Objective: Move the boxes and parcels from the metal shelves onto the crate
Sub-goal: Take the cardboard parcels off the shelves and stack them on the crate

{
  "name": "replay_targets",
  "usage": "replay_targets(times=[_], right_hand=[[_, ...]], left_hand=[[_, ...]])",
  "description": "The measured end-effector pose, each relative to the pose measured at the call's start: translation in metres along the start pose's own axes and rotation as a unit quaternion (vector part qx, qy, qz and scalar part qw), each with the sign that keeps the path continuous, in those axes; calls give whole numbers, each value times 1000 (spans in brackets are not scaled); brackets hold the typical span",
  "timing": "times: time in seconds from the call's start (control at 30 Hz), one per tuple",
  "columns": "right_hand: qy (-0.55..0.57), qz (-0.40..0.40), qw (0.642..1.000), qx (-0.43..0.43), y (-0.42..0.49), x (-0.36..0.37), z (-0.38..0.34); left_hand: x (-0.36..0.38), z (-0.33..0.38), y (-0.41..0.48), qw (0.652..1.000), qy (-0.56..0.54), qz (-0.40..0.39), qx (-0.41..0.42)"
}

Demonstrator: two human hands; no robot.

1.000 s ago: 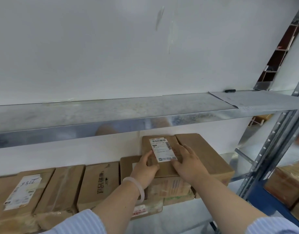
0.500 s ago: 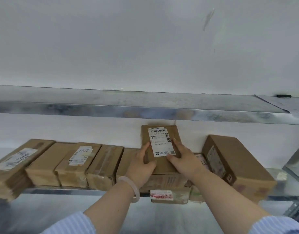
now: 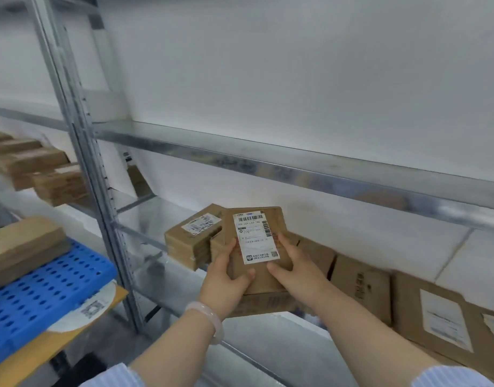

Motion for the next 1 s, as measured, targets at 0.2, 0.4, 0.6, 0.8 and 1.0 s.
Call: replay_targets(times=[0.2, 0.4, 0.6, 0.8, 1.0], right_hand=[[31, -72, 995, -62, 52, 132, -98], [61, -137, 982, -117, 81, 260, -190], [72, -218, 965, -124, 89, 353, -241], [57, -273, 955, -102, 114, 409, -267], [30, -317, 940, -126, 148, 459, -279]], left_hand=[[-160, -25, -1, 994, 32, 102, -18], [-298, -63, -17, 979, 49, 191, -48], [-387, -97, -36, 958, 83, 256, -96], [-433, -123, -38, 950, 76, 271, -137], [-464, -146, -17, 936, 91, 287, -180]])
Point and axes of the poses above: each hand's wrist, its own y-axis towards the middle knuckle, its own x-axis out of the palm, z = x × y, the point moved 2 cm from there along y, towards the middle knuckle, and after that the axes turned 7 degrees about -y, right-handed, at the moved point
